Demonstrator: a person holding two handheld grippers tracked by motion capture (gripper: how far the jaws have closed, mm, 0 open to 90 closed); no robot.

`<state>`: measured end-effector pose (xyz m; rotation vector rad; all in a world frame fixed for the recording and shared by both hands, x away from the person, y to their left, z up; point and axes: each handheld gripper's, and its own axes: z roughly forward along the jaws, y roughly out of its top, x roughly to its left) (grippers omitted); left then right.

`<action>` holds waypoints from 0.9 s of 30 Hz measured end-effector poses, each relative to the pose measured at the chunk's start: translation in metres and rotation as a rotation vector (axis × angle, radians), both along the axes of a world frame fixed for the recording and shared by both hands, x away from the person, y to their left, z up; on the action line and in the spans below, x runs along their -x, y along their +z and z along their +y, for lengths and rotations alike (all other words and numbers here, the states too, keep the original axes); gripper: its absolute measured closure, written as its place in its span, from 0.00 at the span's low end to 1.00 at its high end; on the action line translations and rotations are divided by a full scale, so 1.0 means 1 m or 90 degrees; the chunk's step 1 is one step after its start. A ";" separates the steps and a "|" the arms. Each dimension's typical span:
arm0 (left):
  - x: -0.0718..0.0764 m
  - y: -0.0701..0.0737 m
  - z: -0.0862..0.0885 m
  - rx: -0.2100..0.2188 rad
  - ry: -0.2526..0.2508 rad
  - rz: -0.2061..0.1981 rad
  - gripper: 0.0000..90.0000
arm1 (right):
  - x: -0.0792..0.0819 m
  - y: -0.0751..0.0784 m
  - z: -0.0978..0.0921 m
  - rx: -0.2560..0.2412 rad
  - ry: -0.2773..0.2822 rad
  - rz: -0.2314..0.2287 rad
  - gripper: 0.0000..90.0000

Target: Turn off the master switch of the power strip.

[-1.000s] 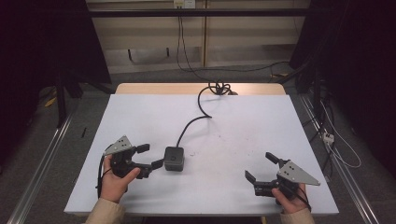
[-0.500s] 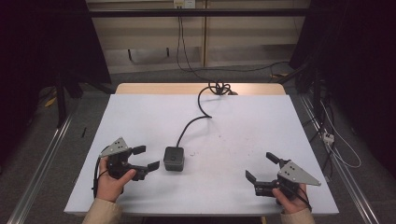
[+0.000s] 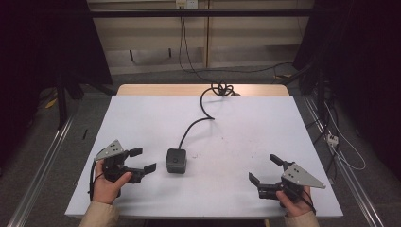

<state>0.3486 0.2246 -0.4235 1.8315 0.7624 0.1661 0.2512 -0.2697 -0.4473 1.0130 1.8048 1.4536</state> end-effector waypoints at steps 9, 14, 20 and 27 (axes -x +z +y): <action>-0.002 -0.004 0.007 0.000 0.009 0.007 0.08 | 0.000 0.000 0.000 0.000 0.000 0.000 0.02; -0.002 -0.005 0.011 0.002 0.008 0.007 0.08 | 0.000 0.000 0.000 0.000 0.001 0.000 0.02; -0.002 -0.005 0.014 0.002 0.010 0.005 0.08 | 0.000 0.000 0.000 0.000 0.000 0.000 0.02; -0.002 -0.005 0.017 0.003 0.013 0.005 0.08 | 0.000 0.000 0.000 0.000 0.001 -0.001 0.02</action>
